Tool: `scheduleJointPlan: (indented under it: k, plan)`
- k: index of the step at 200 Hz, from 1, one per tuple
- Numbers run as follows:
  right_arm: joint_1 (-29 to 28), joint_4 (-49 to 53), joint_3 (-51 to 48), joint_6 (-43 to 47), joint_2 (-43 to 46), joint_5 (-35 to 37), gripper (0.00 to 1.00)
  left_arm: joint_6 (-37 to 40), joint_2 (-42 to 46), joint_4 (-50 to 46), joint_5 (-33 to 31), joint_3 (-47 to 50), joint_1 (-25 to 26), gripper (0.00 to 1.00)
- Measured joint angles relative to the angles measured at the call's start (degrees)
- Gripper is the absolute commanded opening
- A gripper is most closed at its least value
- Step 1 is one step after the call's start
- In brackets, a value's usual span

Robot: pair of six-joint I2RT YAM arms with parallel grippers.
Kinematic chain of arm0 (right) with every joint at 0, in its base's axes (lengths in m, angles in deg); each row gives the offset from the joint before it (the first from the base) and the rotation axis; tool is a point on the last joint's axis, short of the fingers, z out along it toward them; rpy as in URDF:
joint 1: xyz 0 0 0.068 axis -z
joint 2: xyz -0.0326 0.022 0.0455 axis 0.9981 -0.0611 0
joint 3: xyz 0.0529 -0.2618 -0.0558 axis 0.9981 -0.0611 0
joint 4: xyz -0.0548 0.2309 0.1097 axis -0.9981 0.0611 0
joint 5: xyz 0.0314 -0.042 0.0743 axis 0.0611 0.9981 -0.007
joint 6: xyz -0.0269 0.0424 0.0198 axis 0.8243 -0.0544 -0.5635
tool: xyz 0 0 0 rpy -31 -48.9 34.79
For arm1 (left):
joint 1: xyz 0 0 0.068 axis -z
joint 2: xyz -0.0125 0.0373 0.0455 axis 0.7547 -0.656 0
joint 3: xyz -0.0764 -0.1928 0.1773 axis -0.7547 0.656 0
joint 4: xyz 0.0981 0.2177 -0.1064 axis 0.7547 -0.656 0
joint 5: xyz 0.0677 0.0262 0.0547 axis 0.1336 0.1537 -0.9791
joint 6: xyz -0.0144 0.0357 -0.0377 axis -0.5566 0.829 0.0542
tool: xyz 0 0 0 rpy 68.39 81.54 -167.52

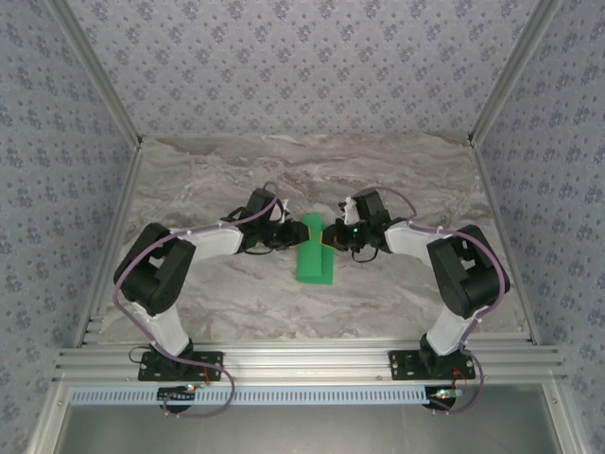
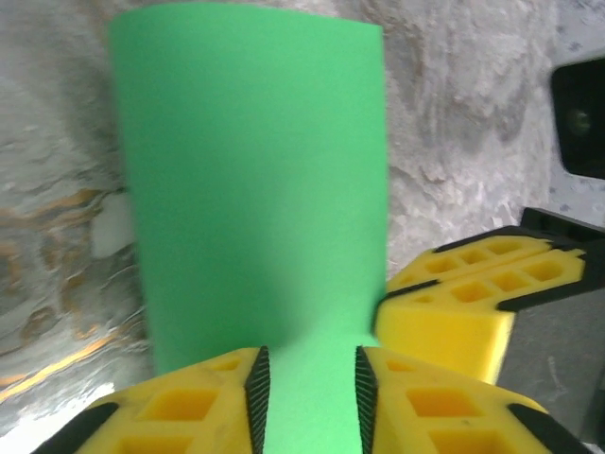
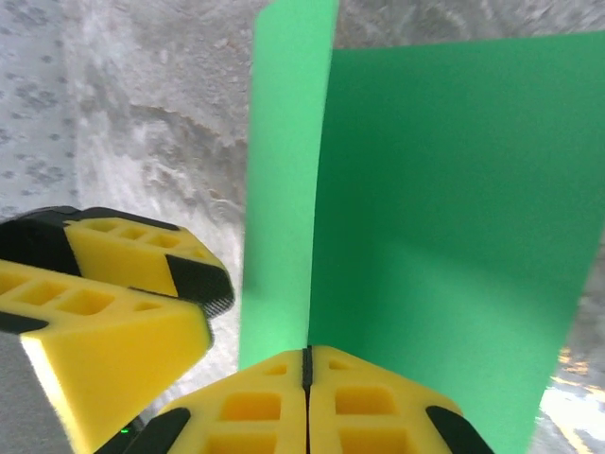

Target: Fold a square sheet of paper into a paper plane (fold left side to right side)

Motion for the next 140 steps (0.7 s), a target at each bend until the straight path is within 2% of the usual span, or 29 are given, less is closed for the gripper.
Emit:
scheduleJointPlan:
  k: [17, 36, 52, 89, 140]
  plan:
    - [0.0, 4.0, 1.9, 2.8, -0.2, 2.7, 0.07, 1.5, 1.3, -3.2, -2.3, 0.0, 0.0, 0.45]
    - [0.0, 7.4, 3.4, 5.0, -0.8, 5.5, 0.07, 2.3, 2.7, -5.4, -4.3, 0.0, 0.0, 0.57]
    - [0.0, 9.8, 4.0, 6.3, -1.5, 7.4, 0.07, 2.7, 2.9, -5.9, -5.3, 0.0, 0.3, 0.6]
    - [0.0, 13.5, 4.2, 7.6, -2.7, 10.3, 0.07, 2.4, 1.3, -6.1, -6.2, 0.0, 1.9, 0.6]
    - [-0.2, 14.3, 4.2, 8.0, -2.7, 11.1, 0.11, 2.0, -3.5, -7.3, -6.6, -2.9, 3.5, 0.52]
